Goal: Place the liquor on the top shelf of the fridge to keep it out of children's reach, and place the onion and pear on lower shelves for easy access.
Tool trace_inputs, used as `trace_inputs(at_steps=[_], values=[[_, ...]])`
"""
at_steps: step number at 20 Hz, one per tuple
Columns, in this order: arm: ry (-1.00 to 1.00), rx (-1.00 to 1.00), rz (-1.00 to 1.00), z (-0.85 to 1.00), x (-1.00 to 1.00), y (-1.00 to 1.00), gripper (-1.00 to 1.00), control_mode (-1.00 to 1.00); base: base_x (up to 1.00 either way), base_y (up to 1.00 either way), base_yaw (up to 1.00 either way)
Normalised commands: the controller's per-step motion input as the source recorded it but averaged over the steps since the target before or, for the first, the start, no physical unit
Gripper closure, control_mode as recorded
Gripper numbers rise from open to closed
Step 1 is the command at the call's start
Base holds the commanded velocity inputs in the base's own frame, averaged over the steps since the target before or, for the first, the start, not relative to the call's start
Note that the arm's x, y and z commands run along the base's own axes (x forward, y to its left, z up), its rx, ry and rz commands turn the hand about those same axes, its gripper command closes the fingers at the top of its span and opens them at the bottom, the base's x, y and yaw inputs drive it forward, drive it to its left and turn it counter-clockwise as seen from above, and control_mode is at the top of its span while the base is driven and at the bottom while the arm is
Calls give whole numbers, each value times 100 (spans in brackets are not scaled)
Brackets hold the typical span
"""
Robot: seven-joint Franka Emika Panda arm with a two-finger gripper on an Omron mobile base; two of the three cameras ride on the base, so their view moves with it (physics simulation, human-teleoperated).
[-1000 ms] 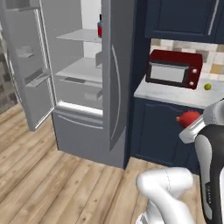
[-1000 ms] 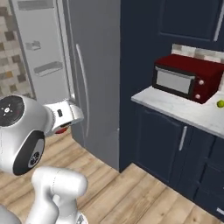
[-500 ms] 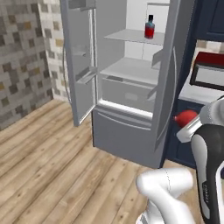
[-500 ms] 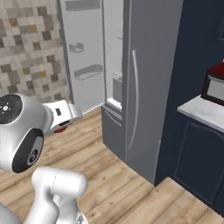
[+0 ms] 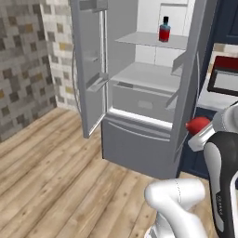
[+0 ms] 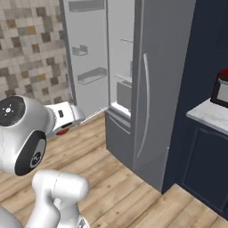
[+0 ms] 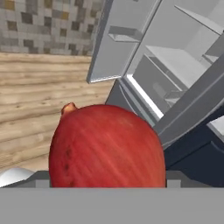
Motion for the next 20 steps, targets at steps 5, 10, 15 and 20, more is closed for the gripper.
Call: trace_inputs(at_steps=[5, 10, 15, 20], values=[[0, 0, 0, 0, 0, 0, 100, 100, 33, 67, -43], [0, 0, 0, 0, 0, 0, 100, 100, 38, 75, -59], [0, 0, 0, 0, 0, 0, 100, 100, 35, 93, -51], [0, 0, 0, 0, 0, 0, 100, 100, 56, 95, 12]])
